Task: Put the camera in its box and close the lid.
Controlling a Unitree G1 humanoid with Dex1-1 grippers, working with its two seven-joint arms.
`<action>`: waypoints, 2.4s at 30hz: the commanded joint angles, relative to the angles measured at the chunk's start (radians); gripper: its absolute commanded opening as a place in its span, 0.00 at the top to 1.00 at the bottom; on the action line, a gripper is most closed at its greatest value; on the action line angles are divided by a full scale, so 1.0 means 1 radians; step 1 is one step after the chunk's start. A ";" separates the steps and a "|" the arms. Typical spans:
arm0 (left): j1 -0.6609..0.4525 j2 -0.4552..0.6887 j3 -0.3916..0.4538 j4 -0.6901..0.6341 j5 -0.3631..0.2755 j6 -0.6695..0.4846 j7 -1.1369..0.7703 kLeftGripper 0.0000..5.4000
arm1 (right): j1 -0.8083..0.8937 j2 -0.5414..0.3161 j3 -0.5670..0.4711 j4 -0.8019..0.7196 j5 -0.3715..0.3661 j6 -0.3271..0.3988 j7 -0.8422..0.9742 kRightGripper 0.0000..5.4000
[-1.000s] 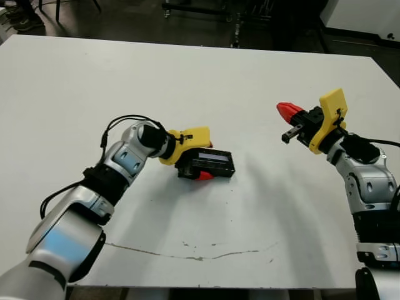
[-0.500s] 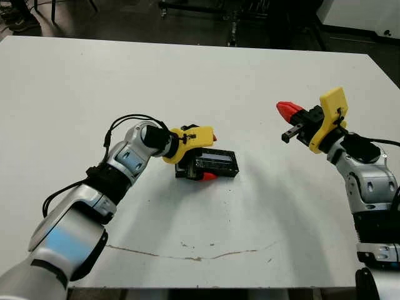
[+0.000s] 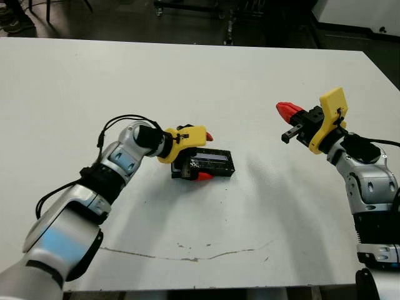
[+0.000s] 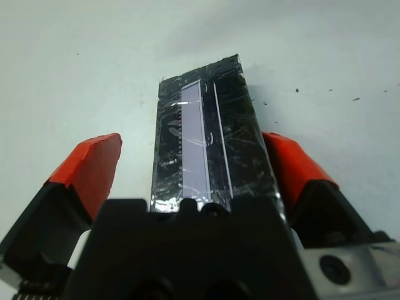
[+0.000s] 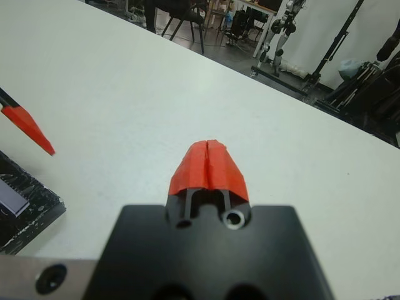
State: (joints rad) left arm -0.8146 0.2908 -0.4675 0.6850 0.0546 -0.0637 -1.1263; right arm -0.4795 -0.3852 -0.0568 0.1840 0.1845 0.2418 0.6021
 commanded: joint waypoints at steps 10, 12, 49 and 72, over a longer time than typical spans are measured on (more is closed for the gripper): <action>0.067 0.080 0.022 0.137 0.017 0.013 -0.117 0.00 | 0.020 -0.016 -0.001 -0.008 0.003 0.009 0.002 1.00; 0.062 0.075 0.029 0.160 0.010 0.001 -0.132 0.00 | 0.022 -0.015 -0.003 -0.009 0.007 0.008 0.005 1.00; 0.264 0.513 0.433 -0.441 -0.243 0.308 -0.201 0.00 | 0.014 -0.017 0.002 -0.004 -0.002 0.025 -0.001 1.00; -0.115 0.406 0.146 -0.781 -0.322 0.950 -0.046 0.00 | 0.026 -0.011 -0.005 -0.015 -0.006 0.035 -0.021 1.00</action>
State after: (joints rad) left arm -0.9099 0.7053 -0.3007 -0.1022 -0.2633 0.8745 -1.1632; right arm -0.4647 -0.3914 -0.0553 0.1577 0.1686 0.2604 0.5851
